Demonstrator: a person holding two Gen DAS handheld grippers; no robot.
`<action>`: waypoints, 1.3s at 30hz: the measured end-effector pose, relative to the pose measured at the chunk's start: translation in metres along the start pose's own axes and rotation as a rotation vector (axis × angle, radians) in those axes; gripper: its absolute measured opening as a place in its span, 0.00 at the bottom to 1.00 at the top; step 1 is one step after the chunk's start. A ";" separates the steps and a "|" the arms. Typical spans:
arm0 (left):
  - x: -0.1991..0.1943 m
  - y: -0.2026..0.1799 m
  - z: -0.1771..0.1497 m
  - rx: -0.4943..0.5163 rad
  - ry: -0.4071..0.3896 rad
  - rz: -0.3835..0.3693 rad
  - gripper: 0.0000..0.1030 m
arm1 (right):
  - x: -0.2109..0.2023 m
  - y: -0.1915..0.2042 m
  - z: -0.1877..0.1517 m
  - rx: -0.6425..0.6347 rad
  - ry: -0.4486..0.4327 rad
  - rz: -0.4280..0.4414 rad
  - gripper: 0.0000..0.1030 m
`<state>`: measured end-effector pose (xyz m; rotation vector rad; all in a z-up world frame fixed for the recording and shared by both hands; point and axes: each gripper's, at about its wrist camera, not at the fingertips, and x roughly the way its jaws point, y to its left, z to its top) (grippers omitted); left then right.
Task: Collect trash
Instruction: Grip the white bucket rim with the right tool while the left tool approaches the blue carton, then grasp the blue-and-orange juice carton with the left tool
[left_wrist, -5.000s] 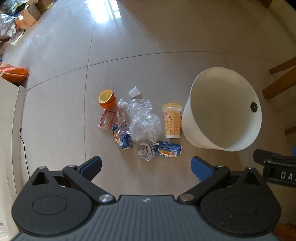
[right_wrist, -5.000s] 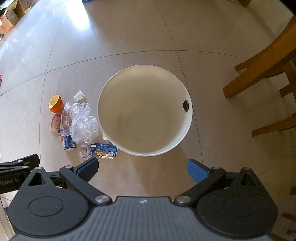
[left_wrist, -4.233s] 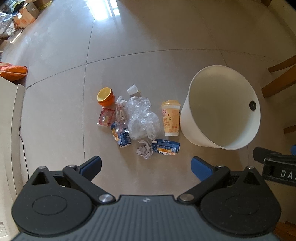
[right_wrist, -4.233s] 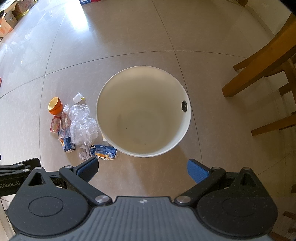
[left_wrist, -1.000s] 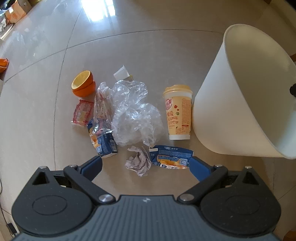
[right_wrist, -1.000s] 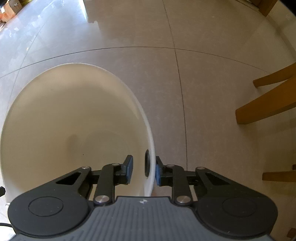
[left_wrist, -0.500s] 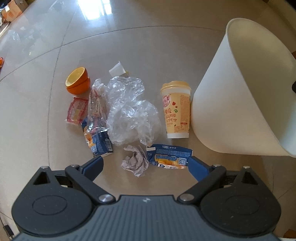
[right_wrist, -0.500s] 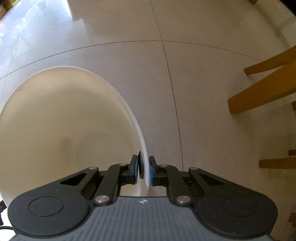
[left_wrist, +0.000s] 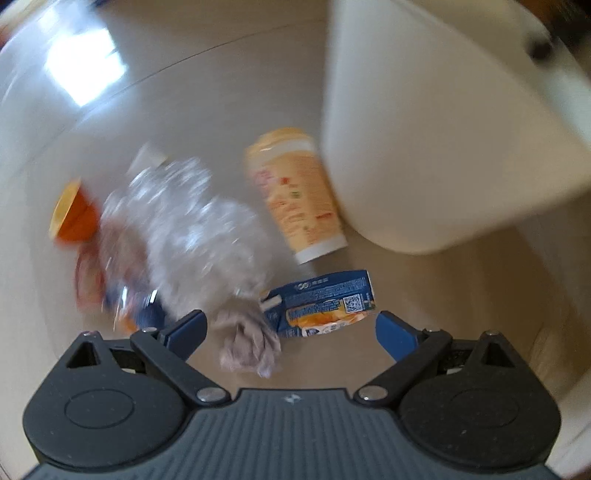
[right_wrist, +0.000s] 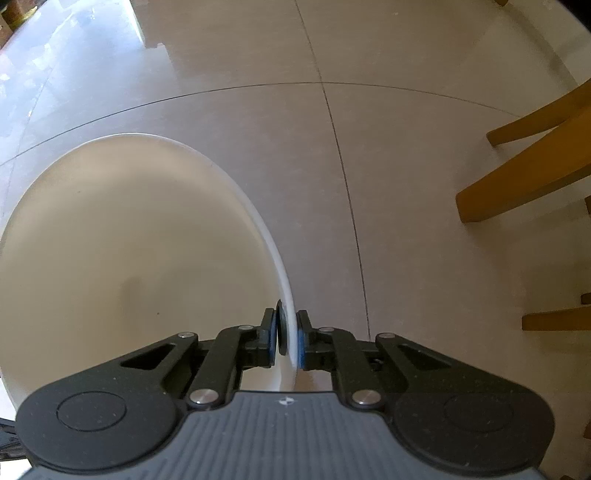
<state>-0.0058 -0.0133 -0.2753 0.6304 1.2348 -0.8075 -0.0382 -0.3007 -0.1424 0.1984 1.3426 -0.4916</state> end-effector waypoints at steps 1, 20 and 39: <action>0.006 -0.003 0.000 0.070 -0.007 -0.002 0.94 | 0.000 -0.001 0.000 0.000 0.000 0.002 0.12; 0.103 -0.022 0.003 0.497 -0.012 -0.209 0.81 | -0.005 0.007 -0.023 -0.042 -0.087 -0.035 0.13; 0.124 -0.059 -0.012 0.613 0.098 -0.172 0.66 | -0.001 -0.003 -0.006 0.029 0.005 0.027 0.11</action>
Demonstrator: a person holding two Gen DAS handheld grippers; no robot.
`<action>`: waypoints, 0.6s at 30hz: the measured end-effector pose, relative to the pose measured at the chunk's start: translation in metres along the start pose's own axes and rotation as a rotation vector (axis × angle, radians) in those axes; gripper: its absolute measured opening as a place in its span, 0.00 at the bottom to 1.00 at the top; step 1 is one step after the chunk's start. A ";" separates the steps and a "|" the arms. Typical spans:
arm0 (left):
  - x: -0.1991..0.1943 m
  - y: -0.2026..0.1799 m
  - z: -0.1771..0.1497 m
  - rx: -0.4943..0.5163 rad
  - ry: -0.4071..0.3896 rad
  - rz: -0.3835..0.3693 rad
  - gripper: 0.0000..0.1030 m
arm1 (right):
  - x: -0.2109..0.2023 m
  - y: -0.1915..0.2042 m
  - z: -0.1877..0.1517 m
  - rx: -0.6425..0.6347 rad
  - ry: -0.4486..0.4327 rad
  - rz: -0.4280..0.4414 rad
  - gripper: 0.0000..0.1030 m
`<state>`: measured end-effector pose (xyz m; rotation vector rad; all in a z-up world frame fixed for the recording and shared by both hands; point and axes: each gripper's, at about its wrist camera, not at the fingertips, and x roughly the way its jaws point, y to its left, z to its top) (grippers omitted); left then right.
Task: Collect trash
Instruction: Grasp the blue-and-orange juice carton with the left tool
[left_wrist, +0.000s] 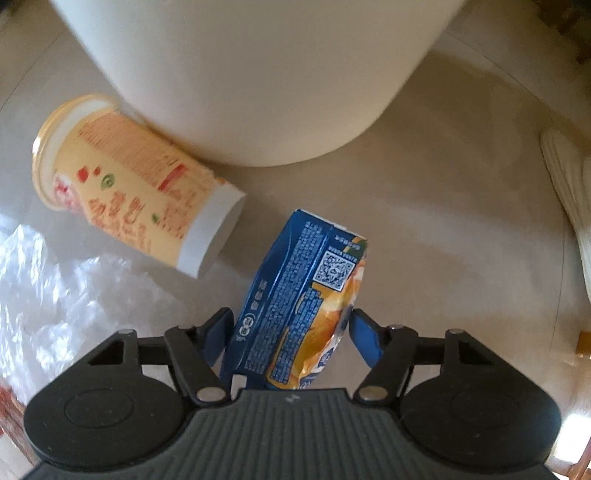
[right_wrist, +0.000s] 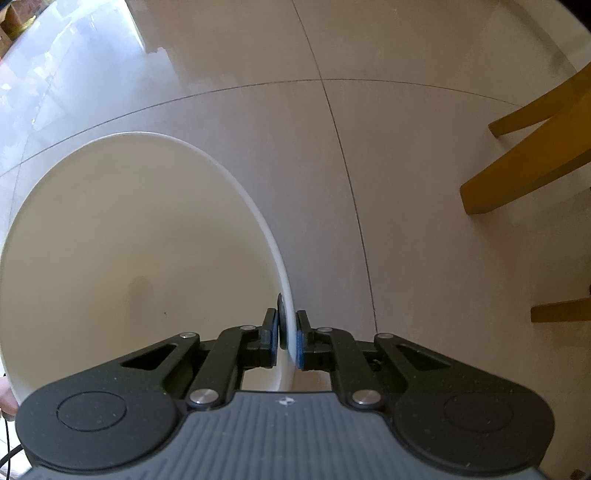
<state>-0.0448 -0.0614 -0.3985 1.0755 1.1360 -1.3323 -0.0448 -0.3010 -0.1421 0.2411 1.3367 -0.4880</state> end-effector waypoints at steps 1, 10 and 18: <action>0.001 -0.003 0.000 0.018 0.002 0.007 0.66 | 0.000 0.000 0.000 0.003 0.002 0.000 0.11; -0.017 0.013 -0.008 -0.086 -0.036 -0.012 0.65 | 0.001 -0.001 0.004 -0.001 0.001 -0.003 0.11; -0.059 0.029 -0.020 -0.111 -0.005 0.012 0.65 | 0.002 -0.001 0.003 0.007 0.002 -0.003 0.11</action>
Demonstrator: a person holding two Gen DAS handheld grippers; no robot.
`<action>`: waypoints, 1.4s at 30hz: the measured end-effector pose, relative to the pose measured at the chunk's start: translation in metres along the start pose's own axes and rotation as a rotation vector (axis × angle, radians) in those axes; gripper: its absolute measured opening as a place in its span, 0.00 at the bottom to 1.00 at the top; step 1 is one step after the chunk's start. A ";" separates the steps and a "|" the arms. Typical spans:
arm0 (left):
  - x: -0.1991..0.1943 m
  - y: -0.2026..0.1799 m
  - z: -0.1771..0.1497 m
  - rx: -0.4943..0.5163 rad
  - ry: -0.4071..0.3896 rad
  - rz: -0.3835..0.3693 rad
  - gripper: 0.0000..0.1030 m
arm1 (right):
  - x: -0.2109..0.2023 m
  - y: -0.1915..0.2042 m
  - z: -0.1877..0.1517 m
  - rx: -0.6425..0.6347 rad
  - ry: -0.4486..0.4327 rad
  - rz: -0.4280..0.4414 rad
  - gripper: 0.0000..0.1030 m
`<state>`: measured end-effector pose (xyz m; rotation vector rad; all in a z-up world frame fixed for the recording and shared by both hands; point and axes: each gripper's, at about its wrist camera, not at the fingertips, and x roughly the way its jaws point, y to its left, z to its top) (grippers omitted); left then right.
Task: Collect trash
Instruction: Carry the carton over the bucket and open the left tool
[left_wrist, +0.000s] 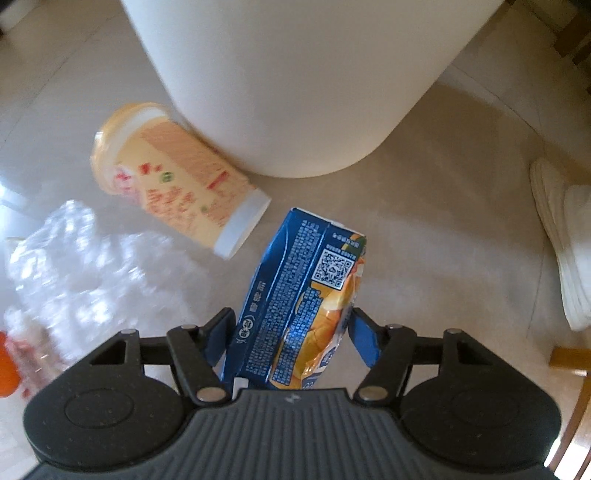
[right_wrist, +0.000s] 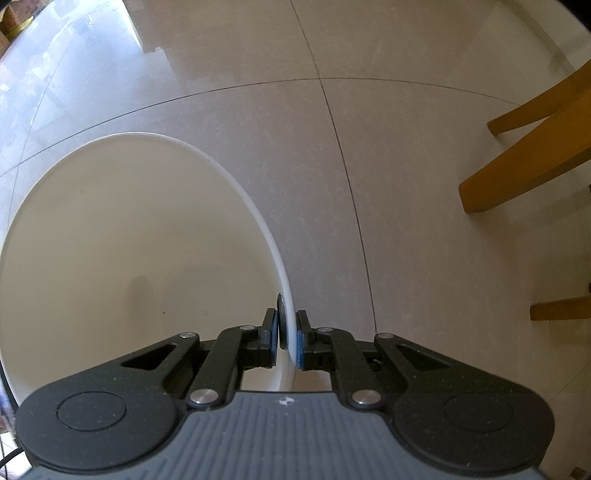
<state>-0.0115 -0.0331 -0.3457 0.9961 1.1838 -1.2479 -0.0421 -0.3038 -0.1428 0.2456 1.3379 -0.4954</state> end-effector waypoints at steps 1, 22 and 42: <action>-0.008 0.004 -0.001 0.002 0.006 0.010 0.65 | 0.000 0.000 0.000 -0.001 -0.001 0.000 0.11; -0.272 0.039 0.103 -0.165 -0.185 0.144 0.65 | 0.007 -0.013 0.008 0.028 0.013 0.051 0.10; -0.214 0.007 0.172 -0.169 -0.132 0.123 0.66 | -0.002 -0.004 0.010 -0.004 -0.007 0.015 0.10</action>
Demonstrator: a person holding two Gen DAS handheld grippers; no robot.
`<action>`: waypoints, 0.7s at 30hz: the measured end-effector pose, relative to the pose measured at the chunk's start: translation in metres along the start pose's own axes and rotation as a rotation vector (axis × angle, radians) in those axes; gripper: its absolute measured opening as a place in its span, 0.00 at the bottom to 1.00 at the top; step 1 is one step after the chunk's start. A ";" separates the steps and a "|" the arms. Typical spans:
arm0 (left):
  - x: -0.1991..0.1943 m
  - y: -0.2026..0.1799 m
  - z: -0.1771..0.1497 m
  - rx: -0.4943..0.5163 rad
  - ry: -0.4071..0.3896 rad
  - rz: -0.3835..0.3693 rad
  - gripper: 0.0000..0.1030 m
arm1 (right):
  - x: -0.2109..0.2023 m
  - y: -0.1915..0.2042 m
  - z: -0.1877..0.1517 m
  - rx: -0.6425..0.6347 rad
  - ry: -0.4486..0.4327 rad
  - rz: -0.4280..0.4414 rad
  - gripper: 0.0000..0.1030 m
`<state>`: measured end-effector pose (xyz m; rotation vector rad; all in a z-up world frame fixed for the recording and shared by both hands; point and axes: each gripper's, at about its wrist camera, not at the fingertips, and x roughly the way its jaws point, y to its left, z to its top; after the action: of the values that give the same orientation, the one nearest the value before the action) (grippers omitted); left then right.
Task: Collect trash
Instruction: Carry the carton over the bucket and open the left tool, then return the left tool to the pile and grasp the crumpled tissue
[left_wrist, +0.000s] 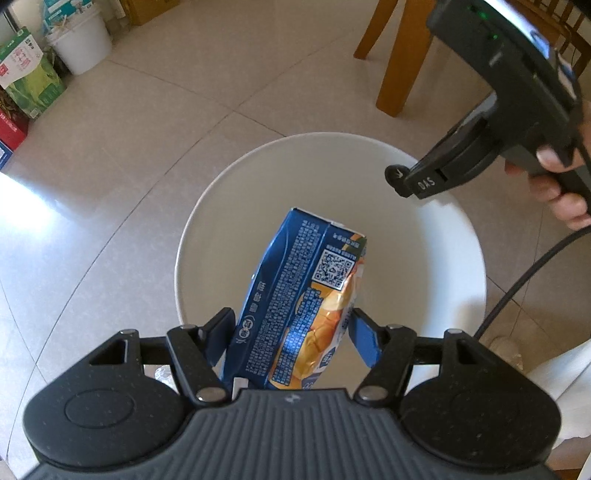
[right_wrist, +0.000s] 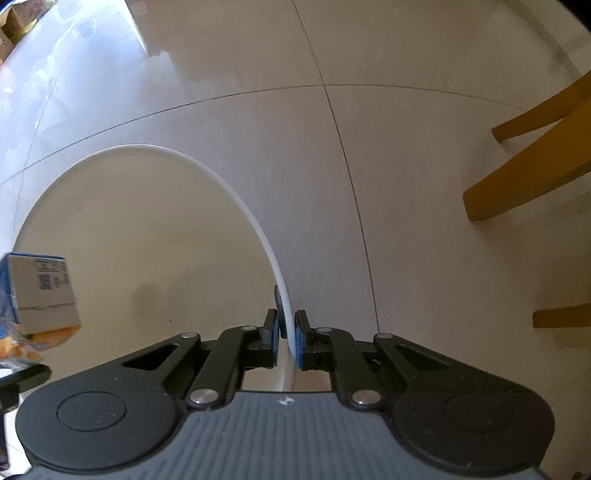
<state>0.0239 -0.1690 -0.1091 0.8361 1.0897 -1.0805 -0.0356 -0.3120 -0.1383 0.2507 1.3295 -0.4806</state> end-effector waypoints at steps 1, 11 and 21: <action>0.003 0.001 0.002 -0.008 -0.001 0.004 0.67 | 0.000 0.001 -0.001 0.000 0.001 -0.002 0.10; -0.010 0.012 -0.005 -0.079 -0.062 -0.016 0.82 | 0.002 0.002 0.002 0.011 0.012 -0.007 0.10; -0.037 0.070 -0.074 -0.278 -0.135 0.090 0.92 | 0.005 -0.003 0.002 0.036 0.039 0.005 0.09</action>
<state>0.0676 -0.0717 -0.0925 0.5770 1.0489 -0.8736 -0.0347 -0.3166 -0.1421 0.2947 1.3592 -0.4984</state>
